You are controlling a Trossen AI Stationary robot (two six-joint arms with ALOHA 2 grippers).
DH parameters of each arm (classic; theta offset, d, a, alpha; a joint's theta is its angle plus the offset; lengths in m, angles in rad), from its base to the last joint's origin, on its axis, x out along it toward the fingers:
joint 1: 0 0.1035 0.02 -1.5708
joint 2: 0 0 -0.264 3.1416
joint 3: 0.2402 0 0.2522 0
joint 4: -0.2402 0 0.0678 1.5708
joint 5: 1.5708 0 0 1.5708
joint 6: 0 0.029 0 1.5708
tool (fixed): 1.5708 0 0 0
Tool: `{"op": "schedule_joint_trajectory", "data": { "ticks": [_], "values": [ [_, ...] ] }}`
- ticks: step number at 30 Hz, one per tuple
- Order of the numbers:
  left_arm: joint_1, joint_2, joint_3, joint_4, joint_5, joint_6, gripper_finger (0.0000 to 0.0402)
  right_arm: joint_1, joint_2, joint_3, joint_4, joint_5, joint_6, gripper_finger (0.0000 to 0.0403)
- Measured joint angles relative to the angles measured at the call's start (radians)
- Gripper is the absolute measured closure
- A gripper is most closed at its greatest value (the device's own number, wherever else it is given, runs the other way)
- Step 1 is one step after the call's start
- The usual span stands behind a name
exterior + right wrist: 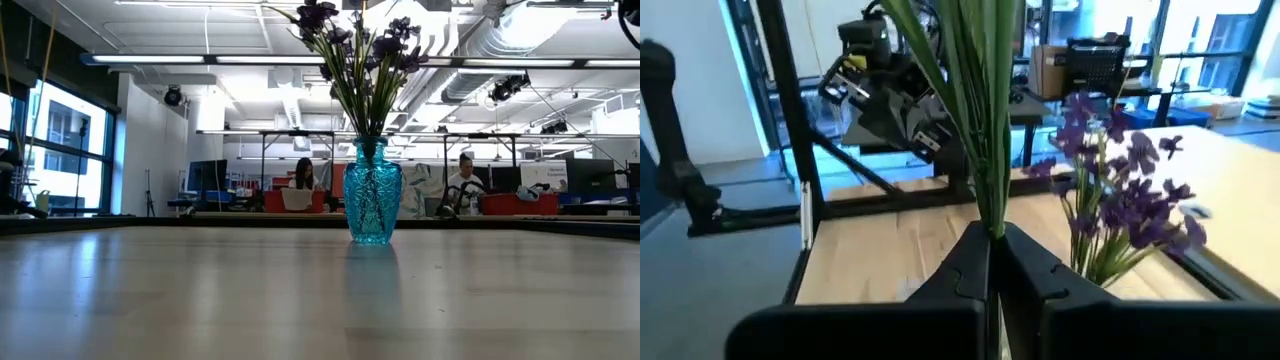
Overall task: Sort flowers into vase by color
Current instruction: Put the white flowers into the transparent crystal vase
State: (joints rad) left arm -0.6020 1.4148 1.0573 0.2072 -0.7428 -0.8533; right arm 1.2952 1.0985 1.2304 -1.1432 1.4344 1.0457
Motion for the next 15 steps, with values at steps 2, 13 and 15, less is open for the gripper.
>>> {"op": "schedule_joint_trajectory", "data": {
  "ticks": [2,13,15],
  "values": [
    [0.000,-0.002,0.002,0.012,-0.005,0.029,0.0400,0.003,0.000,-0.001,0.079,0.020,-0.080,0.0403],
    [0.006,-0.006,0.002,0.023,-0.017,0.186,0.0401,-0.034,-0.003,0.251,0.329,-0.143,-0.689,0.0403],
    [0.000,-0.006,0.002,0.023,-0.017,0.214,0.0401,-0.062,-0.001,0.240,0.380,-0.215,-0.710,0.0403]
  ]
}}
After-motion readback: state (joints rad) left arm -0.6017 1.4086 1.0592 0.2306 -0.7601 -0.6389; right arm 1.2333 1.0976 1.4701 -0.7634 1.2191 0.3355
